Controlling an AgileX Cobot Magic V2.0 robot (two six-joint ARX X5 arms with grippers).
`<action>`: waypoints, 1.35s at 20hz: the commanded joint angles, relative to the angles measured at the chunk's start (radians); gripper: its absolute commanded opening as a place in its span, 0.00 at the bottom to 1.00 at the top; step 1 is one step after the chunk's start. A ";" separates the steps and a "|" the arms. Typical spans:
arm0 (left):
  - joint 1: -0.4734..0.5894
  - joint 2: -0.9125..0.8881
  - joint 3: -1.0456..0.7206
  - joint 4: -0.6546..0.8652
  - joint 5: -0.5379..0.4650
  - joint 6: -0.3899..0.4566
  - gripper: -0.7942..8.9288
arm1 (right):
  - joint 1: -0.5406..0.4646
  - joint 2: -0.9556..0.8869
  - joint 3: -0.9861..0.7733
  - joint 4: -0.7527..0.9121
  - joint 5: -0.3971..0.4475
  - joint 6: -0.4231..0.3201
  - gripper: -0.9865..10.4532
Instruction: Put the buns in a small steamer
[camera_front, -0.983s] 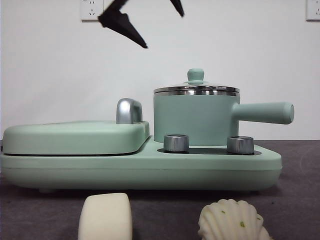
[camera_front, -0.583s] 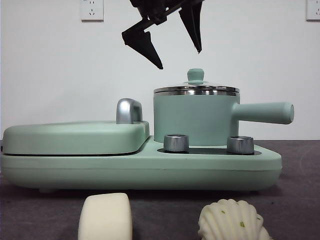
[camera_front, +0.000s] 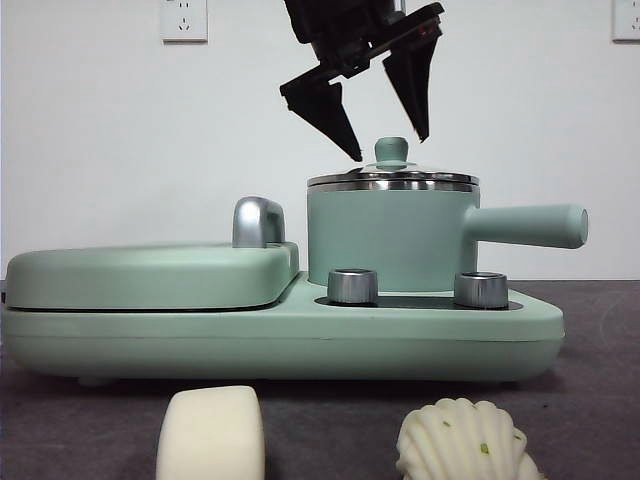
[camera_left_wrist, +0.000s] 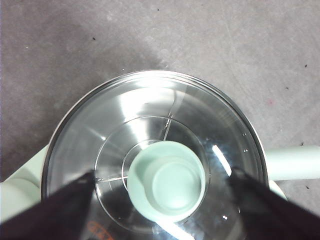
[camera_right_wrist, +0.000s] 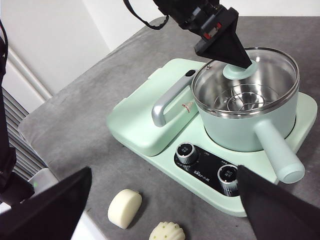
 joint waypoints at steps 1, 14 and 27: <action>-0.011 0.033 0.030 0.005 -0.003 0.029 0.36 | 0.002 0.003 0.018 0.013 0.002 0.010 0.49; -0.025 0.034 0.030 -0.019 -0.003 0.091 0.13 | 0.002 0.003 0.018 0.011 0.024 0.011 0.49; -0.010 0.019 0.261 -0.156 -0.003 0.096 0.13 | 0.003 0.012 0.019 0.010 0.042 0.102 0.49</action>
